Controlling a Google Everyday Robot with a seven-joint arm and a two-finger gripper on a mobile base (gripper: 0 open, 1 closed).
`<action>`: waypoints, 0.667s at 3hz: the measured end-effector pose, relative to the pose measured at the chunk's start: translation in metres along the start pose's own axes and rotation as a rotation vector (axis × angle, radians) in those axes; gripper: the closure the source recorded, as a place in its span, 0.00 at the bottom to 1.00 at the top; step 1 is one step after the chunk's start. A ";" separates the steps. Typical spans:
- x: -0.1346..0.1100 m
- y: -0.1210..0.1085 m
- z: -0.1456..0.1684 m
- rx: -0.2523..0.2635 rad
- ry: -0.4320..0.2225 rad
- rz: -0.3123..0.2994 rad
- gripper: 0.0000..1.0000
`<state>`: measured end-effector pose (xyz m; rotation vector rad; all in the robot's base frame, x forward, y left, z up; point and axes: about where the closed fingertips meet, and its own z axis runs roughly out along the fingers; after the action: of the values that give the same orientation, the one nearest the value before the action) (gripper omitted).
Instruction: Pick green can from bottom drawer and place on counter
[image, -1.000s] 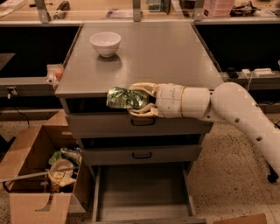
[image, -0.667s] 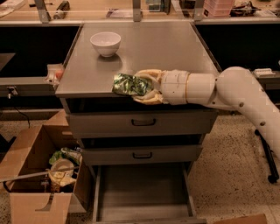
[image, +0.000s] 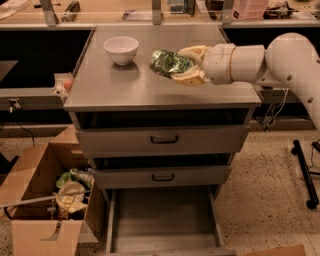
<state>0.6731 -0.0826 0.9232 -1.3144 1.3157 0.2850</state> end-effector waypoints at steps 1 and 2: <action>0.028 -0.038 -0.003 0.038 0.087 0.090 1.00; 0.063 -0.064 -0.002 0.064 0.167 0.180 1.00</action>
Offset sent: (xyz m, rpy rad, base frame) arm 0.1098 -0.0939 -0.0344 -0.0216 0.2837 -0.3178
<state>0.7433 -0.1362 0.9071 -1.1880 1.5761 0.2592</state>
